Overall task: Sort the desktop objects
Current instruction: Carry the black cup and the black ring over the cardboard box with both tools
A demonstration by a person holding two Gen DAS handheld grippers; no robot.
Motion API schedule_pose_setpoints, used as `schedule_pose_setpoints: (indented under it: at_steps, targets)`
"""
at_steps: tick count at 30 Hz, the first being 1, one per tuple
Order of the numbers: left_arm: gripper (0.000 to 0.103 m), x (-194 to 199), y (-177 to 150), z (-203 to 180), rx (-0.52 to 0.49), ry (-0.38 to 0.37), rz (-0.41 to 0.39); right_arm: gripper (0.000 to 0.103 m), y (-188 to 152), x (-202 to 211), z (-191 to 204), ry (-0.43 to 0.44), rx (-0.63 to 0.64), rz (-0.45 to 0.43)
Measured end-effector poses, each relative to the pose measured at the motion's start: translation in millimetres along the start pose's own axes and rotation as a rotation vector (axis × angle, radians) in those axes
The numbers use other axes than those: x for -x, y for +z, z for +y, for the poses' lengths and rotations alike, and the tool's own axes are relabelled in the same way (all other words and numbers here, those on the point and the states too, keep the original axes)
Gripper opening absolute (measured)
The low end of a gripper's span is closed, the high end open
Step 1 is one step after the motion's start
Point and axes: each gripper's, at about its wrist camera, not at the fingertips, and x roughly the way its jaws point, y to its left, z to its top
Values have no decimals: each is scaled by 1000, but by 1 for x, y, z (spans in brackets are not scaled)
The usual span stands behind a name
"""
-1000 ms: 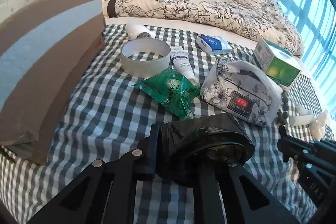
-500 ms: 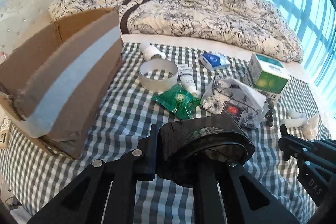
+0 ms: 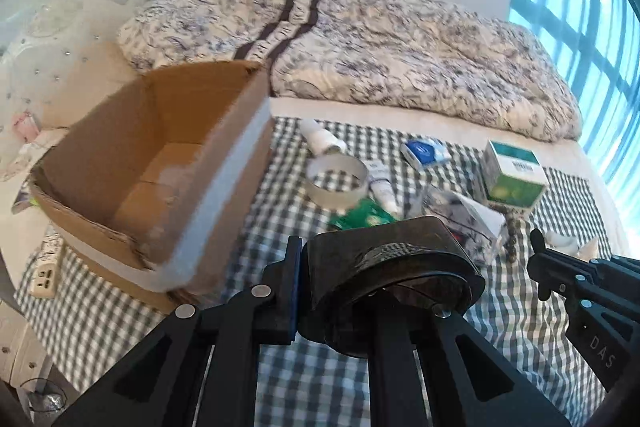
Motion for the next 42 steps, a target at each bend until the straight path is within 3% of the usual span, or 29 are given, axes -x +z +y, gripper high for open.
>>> schedule_pose_setpoints:
  at_steps: [13,22,42]
  targets:
    - [11,27,24,34,34,17,-46,7,28,21,37,44,55,-47]
    - [11,39,46,85,100,85,-73,7,55,25,77,124,114,-79]
    - [11,12,65,181,221,211,-54,7,106,-6,176,264,244,-90]
